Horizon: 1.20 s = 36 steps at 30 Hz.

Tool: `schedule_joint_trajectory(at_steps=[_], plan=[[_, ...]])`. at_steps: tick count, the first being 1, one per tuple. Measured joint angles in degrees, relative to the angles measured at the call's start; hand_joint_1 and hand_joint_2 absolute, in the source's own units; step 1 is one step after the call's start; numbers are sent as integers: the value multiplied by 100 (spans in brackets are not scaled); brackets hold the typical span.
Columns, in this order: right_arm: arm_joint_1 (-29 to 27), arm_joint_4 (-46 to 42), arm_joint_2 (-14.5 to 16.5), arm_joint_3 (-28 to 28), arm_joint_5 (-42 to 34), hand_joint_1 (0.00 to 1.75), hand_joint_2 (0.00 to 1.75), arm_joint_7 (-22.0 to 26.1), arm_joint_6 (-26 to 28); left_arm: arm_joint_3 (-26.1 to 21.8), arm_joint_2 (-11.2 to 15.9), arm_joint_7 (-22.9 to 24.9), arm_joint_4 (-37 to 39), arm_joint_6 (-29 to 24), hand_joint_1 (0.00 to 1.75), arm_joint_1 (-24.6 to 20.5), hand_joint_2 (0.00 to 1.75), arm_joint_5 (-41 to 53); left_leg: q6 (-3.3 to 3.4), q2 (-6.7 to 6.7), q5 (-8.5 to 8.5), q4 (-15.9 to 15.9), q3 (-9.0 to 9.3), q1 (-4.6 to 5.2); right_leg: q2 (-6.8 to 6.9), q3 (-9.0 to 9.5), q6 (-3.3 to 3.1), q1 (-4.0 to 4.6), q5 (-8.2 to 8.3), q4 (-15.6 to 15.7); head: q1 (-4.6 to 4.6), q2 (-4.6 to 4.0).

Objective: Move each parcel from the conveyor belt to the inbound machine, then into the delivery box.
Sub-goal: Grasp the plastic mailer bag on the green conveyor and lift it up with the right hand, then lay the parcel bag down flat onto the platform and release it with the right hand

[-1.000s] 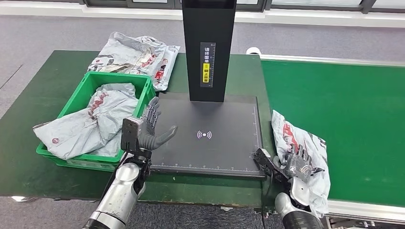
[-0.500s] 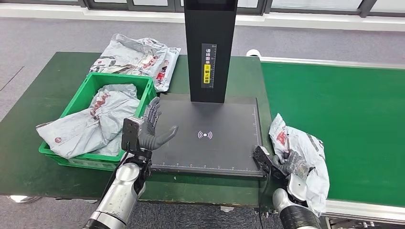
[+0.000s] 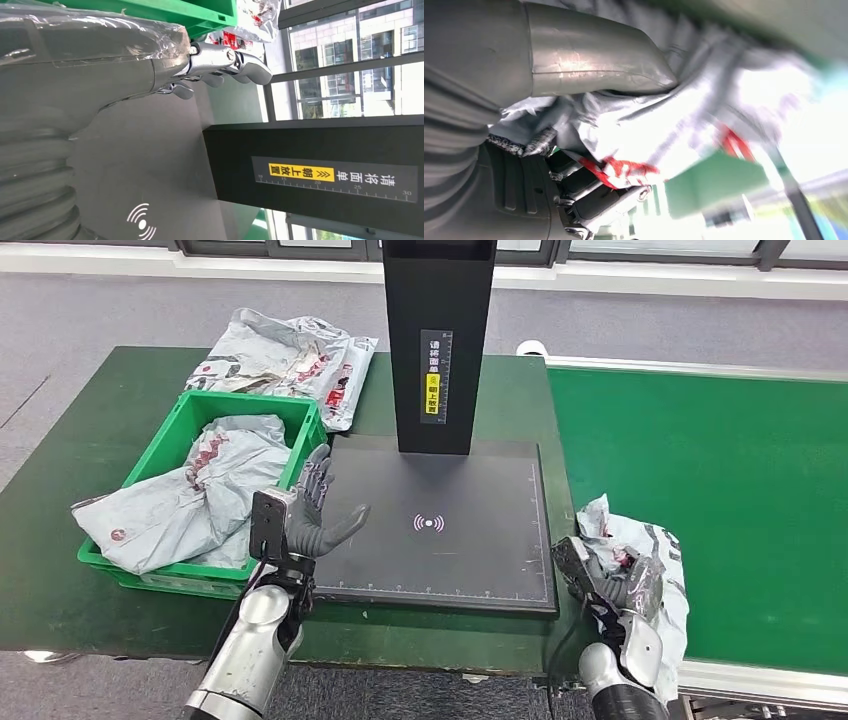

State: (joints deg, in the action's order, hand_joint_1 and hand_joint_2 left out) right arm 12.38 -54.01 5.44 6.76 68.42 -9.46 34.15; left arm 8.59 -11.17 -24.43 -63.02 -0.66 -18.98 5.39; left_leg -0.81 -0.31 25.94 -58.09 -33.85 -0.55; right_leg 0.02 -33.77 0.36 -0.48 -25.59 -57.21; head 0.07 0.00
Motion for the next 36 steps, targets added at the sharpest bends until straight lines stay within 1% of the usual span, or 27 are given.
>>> schedule_joint_trajectory(at_steps=[2, 4, 6, 8, 11, 14, 17, 21, 23, 27, 31, 32, 35, 36], plan=[[-78, -460, 54, 1, -526, 175, 175, 656, 385, 0, -23, -31, -2, -15, 0, -1, 175, 7, -1, 0, 0, 0, -8, 0, 0, -10, -2, 0, -1, -2, 0, 0], [-110, -905, 107, 1, -963, 175, 175, 1246, 555, 0, -49, -90, 7, -42, 0, -1, 175, 10, -2, 2, 1, 1, -14, 0, -2, -18, -3, 0, -2, -3, 0, 0], [-88, -1300, 146, -32, -1282, 175, 175, 1646, 569, 0, -79, -166, 28, -68, 0, -2, 175, 9, -4, 5, 2, 2, -17, 0, -6, -22, -4, 0, -3, -5, 0, 0], [37, -1560, 158, -151, -1571, 175, 175, 1828, 511, 1, -108, -236, 67, -90, 0, -11, 175, 3, -4, 10, 2, 2, -19, 0, -11, -27, -5, 0, -3, -6, -1, 0], [460, -1657, 136, -439, -1818, 175, 175, 1782, 346, 8, -149, -302, 147, -120, 0, -55, 175, -32, -7, 19, -3, 2, -22, 1, -21, -35, -5, -1, 2, -8, -1, 0], [980, -1573, 106, -777, -1973, 175, 175, 1686, 152, 20, -187, -340, 247, -155, 0, -131, 175, -90, -10, 19, -14, 1, -25, 1, -21, -38, -6, -2, 12, -11, -1, 0], [1453, -1376, 98, -1086, -2161, 175, 175, 1678, -89, 32, -209, -368, 344, -187, 0, -198, 175, -143, -10, 18, -19, 1, -26, 1, -20, -41, -10, -1, 18, -15, 0, 0], [1915, -1083, 117, -1418, -2405, 175, 175, 1686, -396, 58, -224, -410, 451, -200, 0, -259, 175, -215, -13, 7, -23, 1, -38, 1, -11, -49, -11, -1, 18, -20, -1, 0], [2249, -780, 151, -1627, -2575, 175, 175, 1692, -665, 61, -227, -426, 501, -206, 0, -299, 175, -260, -17, 10, -27, 0, -50, 2, -14, -64, -16, -2, 22, -25, -1, 0], [2841, -99, 339, -2193, -2857, 175, 175, 1787, -1323, 64, -242, -474, 579, -254, 0, -379, 175, -303, -23, 13, -31, 0, -54, 1, -17, -75, -19, 0, 24, -28, 0, 0], [3124, 421, 627, -2628, -3023, 175, 175, 1882, -1776, 65, -239, -515, 613, -310, 0, -430, 175, -303, -26, 10, -33, 1, -56, 0, -15, -79, -24, 3, 20, -33, 1, 0], [3160, 509, 682, -2726, -3112, 145, 175, 1904, -1919, 65, -235, -518, 615, -317, 0, -436, 175, -306, -26, 10, -32, 2, -56, -1, -15, -80, -26, 3, 19, -34, 0, 0], [3182, 701, 769, -3045, -3476, 14, 175, 1959, -2498, 64, -213, -521, 628, -331, 0, -475, 175, -336, -26, 10, -32, 2, -57, -2, -14, -81, -27, 4, 17, -33, 0, 0], [3159, 745, 776, -3154, -3600, 0, 131, 1985, -2694, 64, -202, -522, 638, -339, 0, -498, 175, -356, -26, 9, -32, 2, -57, -2, -13, -82, -27, 3, 17, -33, 0, 0]])
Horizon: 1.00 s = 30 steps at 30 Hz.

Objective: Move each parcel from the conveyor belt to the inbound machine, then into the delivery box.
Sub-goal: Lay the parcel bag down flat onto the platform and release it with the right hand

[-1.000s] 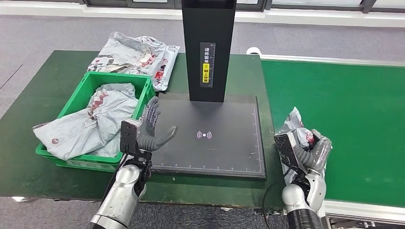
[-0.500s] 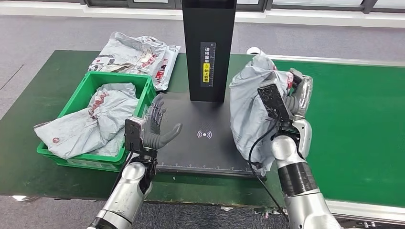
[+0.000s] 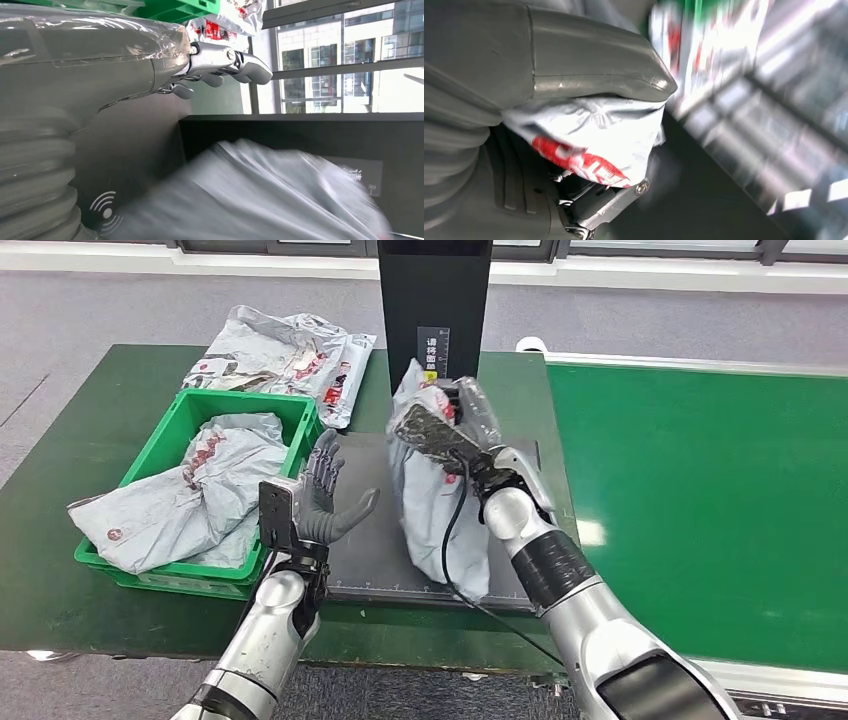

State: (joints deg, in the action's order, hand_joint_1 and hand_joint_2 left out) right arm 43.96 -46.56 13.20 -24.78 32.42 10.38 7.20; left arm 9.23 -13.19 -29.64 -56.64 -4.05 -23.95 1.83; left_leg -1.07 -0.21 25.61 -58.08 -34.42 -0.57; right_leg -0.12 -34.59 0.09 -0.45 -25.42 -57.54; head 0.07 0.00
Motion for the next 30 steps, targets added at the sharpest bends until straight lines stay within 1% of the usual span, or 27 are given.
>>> schedule_joint_trajectory(at_steps=[2, 3, 6, 10, 14, 16, 18, 21, 23, 27, 30], plan=[[-96, 63, -2, -206, -185, 0, 44, 73, -261, -1, 23, -3, 20, -33, 0, -35, 175, -42, 0, -1, 0, 0, 0, 0, 1, 0, 0, -1, 0, 0, 0, 0], [-155, 83, -7, -289, -234, 0, 0, 110, -301, -1, 35, -5, 27, -54, 0, -42, 175, -56, 0, -1, 0, 0, -1, 1, 2, 0, 0, -1, 0, 1, 0, 0], [-298, 122, -48, -454, -328, 0, 0, 161, -274, -1, 69, -16, 33, -112, 0, -43, 175, -78, 0, -2, 0, -1, -1, 2, 2, 0, 0, -3, 0, 2, 0, 0], [-527, 124, -193, -523, -464, 0, 0, 140, 67, -1, 107, -21, 16, -226, 0, -26, 175, -168, 1, -5, 0, -2, -2, 3, 5, 3, 1, -4, 1, 5, 0, 0], [-675, 94, -310, -525, -506, 0, 0, 139, 205, 1, 137, -21, -1, -262, 0, -13, 175, -208, 1, -2, 1, -3, 0, 4, 1, 2, 3, -4, 3, 6, 0, 0], [-748, 38, -355, -525, -554, 0, 0, 137, 376, 8, 141, -21, -1, -282, 0, -13, 175, -228, 1, -3, 1, -3, 1, 4, 3, 1, 3, -4, 2, 6, 0, 0], [-873, -91, -427, -523, -618, 0, 0, 178, 663, 33, 148, -22, 0, -313, 0, -13, 175, -248, 1, -4, 0, -3, 1, 3, 4, 1, 3, -3, 2, 6, 0, 0], [-1184, -454, -579, -439, -930, 0, 0, 430, 1149, 107, 155, -10, 9, -333, 0, -13, 175, -258, 1, -4, 1, -3, 0, 3, 4, 0, 3, -4, 2, 6, -1, 0], [-1431, -732, -665, -302, -1251, 0, 0, 669, 1351, 189, 166, 94, 54, -322, 0, -24, 175, -163, 2, -4, 2, -3, 0, 4, 4, 0, 3, -4, 2, 7, -1, 0], [-1868, -1235, -772, 49, -1812, 0, 0, 1136, 1552, 545, 246, 565, 523, -261, 0, -165, 175, 622, 3, -4, 3, -3, -1, 5, 4, 1, 3, -5, 2, 9, -1, 0], [-2063, -1525, -805, 247, -1976, 0, 0, 1286, 1620, 787, 288, 665, 918, -253, 0, -270, 175, 1030, 3, 1, 3, -3, 1, 5, 1, 1, 3, -5, 2, 9, -1, 0]])
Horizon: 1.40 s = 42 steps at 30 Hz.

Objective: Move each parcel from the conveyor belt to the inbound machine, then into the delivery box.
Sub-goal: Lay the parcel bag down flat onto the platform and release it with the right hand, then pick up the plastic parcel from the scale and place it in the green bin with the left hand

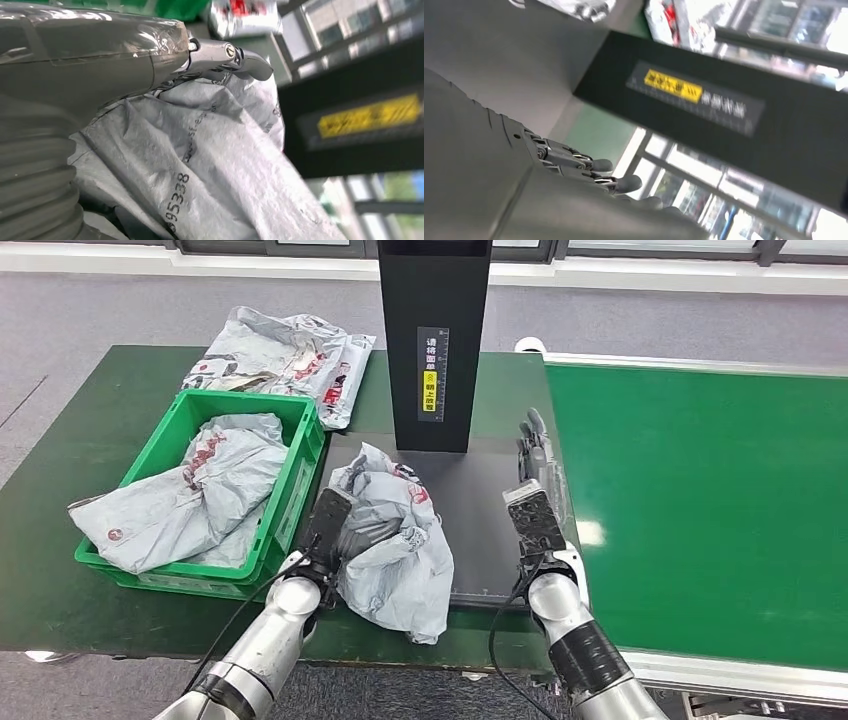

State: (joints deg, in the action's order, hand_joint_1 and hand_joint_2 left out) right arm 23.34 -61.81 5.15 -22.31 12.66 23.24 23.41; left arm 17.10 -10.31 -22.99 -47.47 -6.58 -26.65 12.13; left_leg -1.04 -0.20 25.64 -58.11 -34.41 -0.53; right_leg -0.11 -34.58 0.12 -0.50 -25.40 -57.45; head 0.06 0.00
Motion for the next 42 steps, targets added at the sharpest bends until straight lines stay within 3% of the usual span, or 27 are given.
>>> schedule_joint_trajectory(at_steps=[5, 6, 9, 10, 13, 18, 22, 26, 34, 42], plan=[[-185, -288, -34, 177, -134, 0, 0, 157, 192, 264, 30, 253, 430, 109, 0, -170, 175, 506, -1, -5, -3, 0, 2, 0, 5, 3, 0, 0, 0, -1, 1, 0], [-217, -350, -34, 220, -186, 0, 0, 211, 258, 358, 37, 397, 541, 180, 22, -214, 175, 765, 0, -8, -3, 0, 2, 0, 9, 5, 0, 0, 0, -1, 1, 0], [-331, -586, -34, 352, -321, 0, 0, 326, 382, 766, 60, 891, 964, 296, 153, -398, 175, 1805, 1, -14, -4, 0, 7, 0, 16, 15, 1, 0, -1, -1, 1, 0], [-373, -672, -34, 391, -348, 0, 0, 345, 400, 923, 65, 1032, 1106, 300, 175, -468, 175, 2144, 1, -15, -4, 1, 11, 0, 17, 21, 1, 0, -2, -1, 1, 0], [-478, -903, -34, 505, -387, 0, 0, 359, 414, 1328, 78, 1288, 1449, 296, 175, -671, 175, 2850, 7, -20, 3, 2, 30, 1, 25, 46, 6, -2, -10, 2, 1, 0], [-573, -1135, -34, 629, -405, 0, 0, 353, 407, 1649, 80, 1382, 1754, 236, 175, -890, 175, 3118, 19, -20, 14, 3, 81, 1, 30, 103, 15, -2, -24, 6, 0, 0], [-745, -1341, -34, 728, -348, 0, 0, 298, 406, 1618, 80, 1526, 1793, -310, 175, -923, 175, 3149, 16, -18, 14, 3, 97, 1, 28, 115, 14, -2, -22, 6, -1, 0], [-1057, -1585, -33, 847, -340, 0, 0, 258, 332, 1246, 90, 1516, 1552, -964, 175, -875, 175, 2973, 11, -12, 11, 3, 93, 0, 21, 104, 7, 0, -16, 2, -1, 0], [-1439, -1743, 7, 998, -581, 0, 0, 265, 120, 244, 344, 1293, 338, -1846, 175, -854, 175, 3003, -6, -9, -1, 4, 55, -2, 11, 57, -3, 5, -10, -9, 0, 0], [-1535, -1757, 27, 1000, -877, 0, 0, 451, 192, -477, 1056, 1046, -783, -2674, 175, -1315, 175, 3182, -14, 2, -4, 4, 27, -3, -3, 20, -10, 7, -5, -14, 1, 0]])
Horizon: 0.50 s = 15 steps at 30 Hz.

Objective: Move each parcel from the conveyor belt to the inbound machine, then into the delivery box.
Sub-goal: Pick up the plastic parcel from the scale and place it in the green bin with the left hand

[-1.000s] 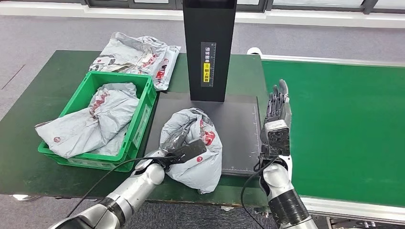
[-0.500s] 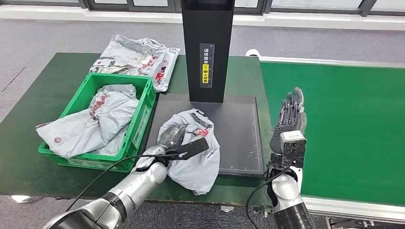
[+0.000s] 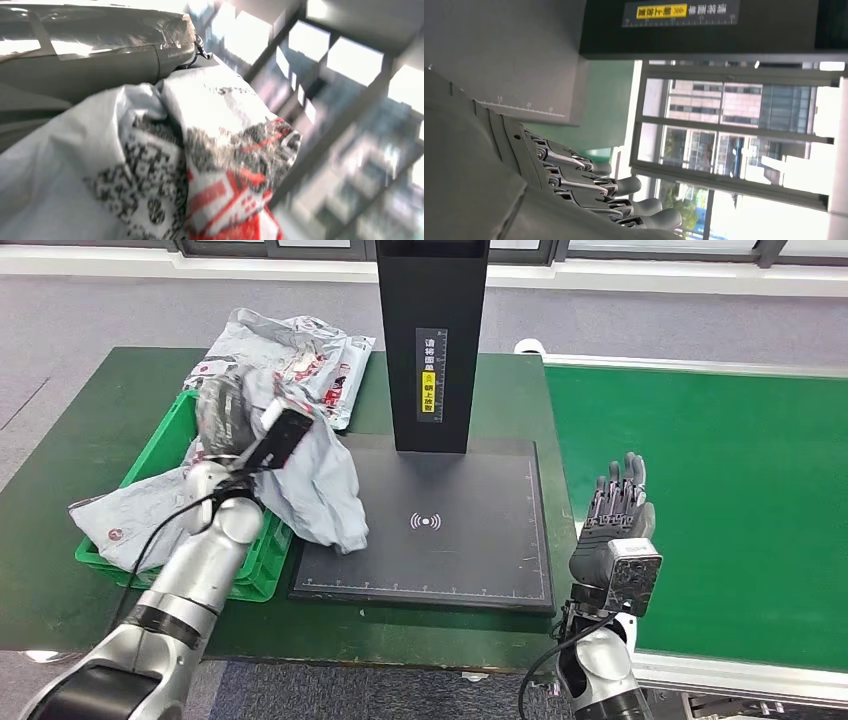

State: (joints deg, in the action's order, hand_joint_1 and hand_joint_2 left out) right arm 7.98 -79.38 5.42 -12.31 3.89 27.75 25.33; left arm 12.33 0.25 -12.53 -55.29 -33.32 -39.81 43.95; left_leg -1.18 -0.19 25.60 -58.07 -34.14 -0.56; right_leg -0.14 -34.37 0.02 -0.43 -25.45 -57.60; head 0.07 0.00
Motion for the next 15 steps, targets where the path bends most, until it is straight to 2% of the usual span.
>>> schedule_joint_trajectory(at_steps=[7, 11, 15], plan=[[-26, -3, 2, 0, -37, 0, 0, 21, 82, -459, 373, -362, -271, -585, 175, -199, 175, 214, 0, -3, 0, 0, -6, -1, 2, -2, 0, -3, -1, -1, -2, 0], [-98, -7, 2, 0, -35, 0, 0, 22, 108, -943, 477, -647, -307, -646, 175, -219, 175, 290, 0, 0, 1, 0, -7, 0, -1, -7, 0, -4, -1, 0, -1, 0], [-110, -11, 2, 0, -35, 0, 0, 22, 111, -1142, 545, -686, -314, -646, 175, -220, 175, 290, 0, -3, 0, 0, -8, 0, 3, -7, 0, -3, -1, 0, -1, 0]])
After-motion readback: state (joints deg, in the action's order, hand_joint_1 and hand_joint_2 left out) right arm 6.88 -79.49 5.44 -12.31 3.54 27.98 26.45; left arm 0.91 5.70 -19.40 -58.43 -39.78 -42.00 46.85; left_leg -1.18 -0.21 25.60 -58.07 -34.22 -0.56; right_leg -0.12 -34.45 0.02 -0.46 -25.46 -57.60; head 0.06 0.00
